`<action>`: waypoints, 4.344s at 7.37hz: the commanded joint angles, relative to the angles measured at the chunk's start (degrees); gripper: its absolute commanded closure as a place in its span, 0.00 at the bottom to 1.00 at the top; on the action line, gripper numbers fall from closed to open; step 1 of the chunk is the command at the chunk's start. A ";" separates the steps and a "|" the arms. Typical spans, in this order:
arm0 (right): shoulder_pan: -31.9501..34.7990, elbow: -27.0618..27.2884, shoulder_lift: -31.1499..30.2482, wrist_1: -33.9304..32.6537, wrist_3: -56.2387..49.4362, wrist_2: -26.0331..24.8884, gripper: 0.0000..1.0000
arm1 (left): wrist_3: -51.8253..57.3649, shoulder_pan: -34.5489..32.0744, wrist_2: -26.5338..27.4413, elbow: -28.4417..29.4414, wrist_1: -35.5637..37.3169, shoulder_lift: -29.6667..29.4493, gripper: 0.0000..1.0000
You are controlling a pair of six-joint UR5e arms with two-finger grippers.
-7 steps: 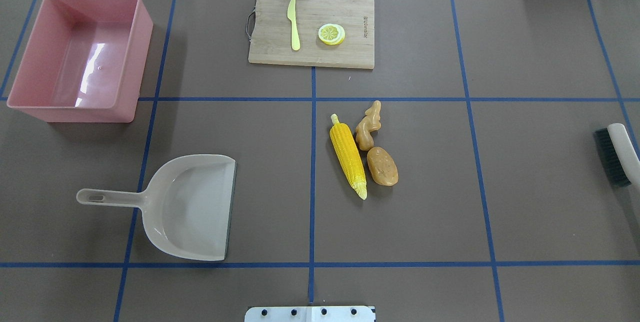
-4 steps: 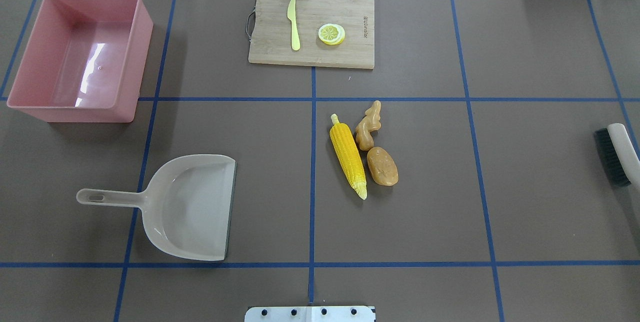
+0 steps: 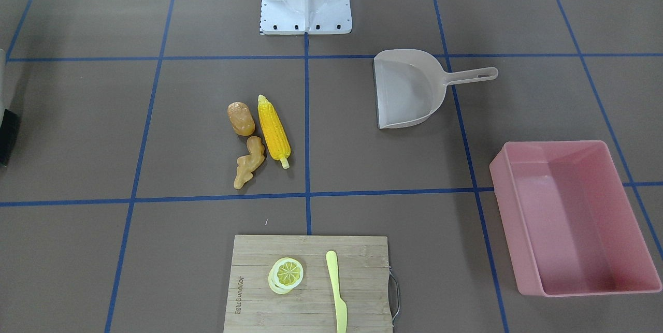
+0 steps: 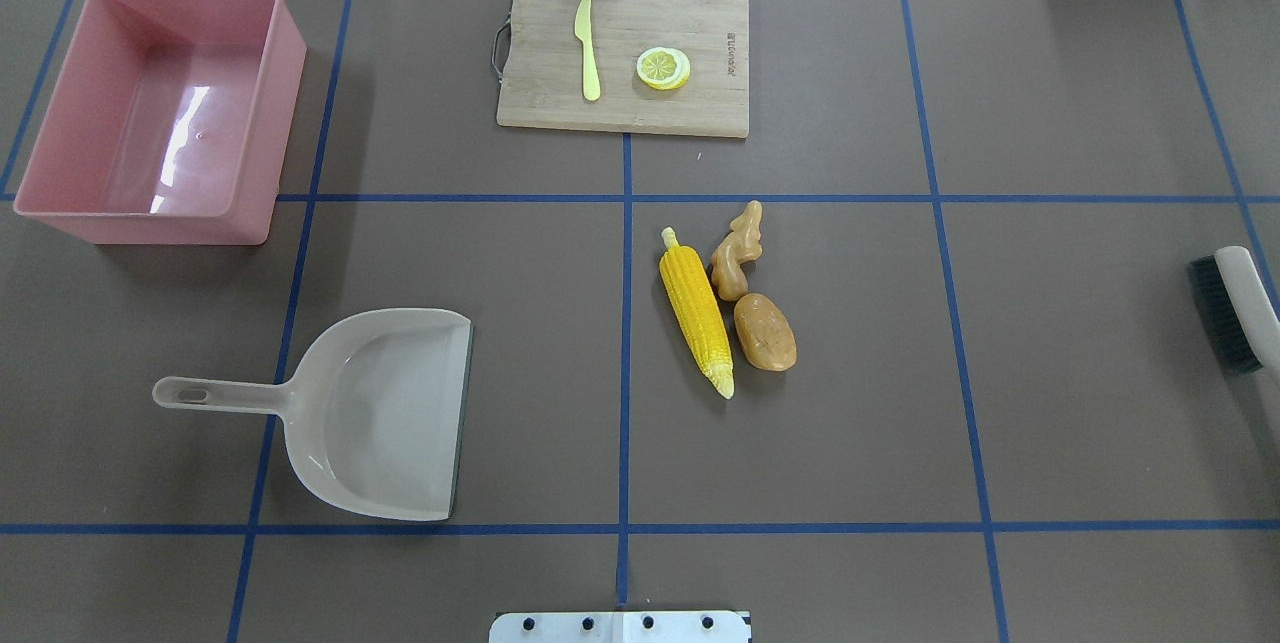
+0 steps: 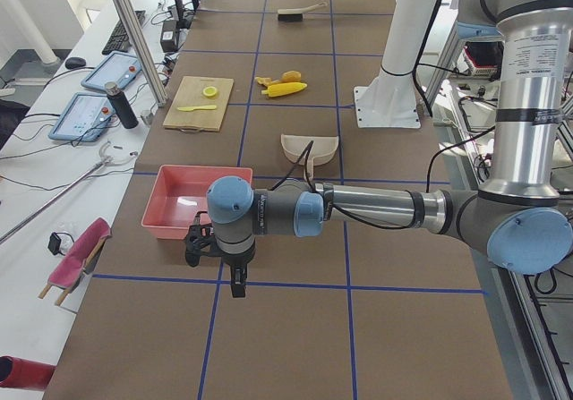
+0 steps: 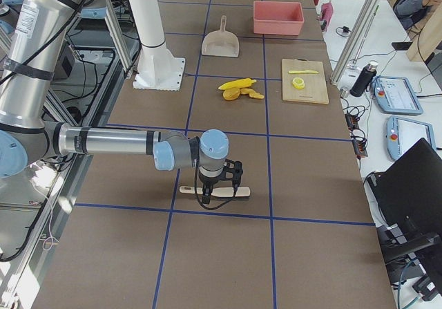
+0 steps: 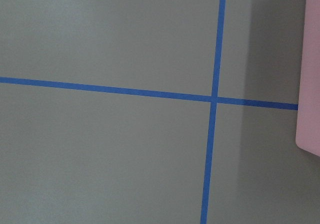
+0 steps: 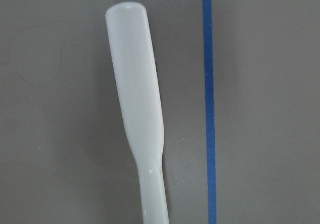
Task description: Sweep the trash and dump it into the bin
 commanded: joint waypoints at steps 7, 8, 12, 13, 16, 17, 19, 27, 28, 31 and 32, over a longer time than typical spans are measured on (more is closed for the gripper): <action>-12.89 -3.09 -0.50 -0.25 5.81 -2.52 0.17 | 0.53 0.96 -2.94 -13.30 1.59 1.45 0.02; -12.89 -3.18 -0.41 -0.25 5.81 -2.61 0.21 | 0.53 4.27 -2.94 -16.81 3.42 1.02 0.02; -13.07 -3.44 0.03 -0.25 5.81 -2.61 0.86 | 0.70 20.03 3.38 -31.16 12.41 -0.48 0.02; -13.24 -3.53 0.38 -0.34 5.81 -2.61 0.99 | 0.70 27.00 4.34 -33.70 12.58 -2.22 0.02; -13.16 -2.84 0.90 -0.43 5.81 -2.52 1.00 | 5.42 42.48 12.26 -40.21 12.84 -2.67 0.02; -11.94 -1.35 0.82 -0.43 5.81 -2.43 1.00 | 12.50 44.54 15.05 -40.40 11.80 -2.42 0.02; -5.90 0.33 1.95 -0.26 5.20 -1.56 1.00 | 24.85 47.19 19.82 -39.44 2.44 -1.20 0.02; 1.69 4.20 2.49 -0.34 6.77 8.29 1.00 | 29.36 55.10 17.80 -29.77 -6.40 0.66 0.02; 1.70 5.07 4.58 -0.43 6.95 8.64 1.00 | 29.36 55.11 16.58 -27.76 -7.53 0.49 0.02; 1.52 9.00 5.56 0.45 16.63 16.89 1.00 | 29.09 55.11 15.44 -22.13 -9.65 -2.05 0.02; 1.35 13.04 5.74 0.45 25.49 17.51 1.00 | 29.09 55.11 15.17 -21.16 -9.66 -2.76 0.02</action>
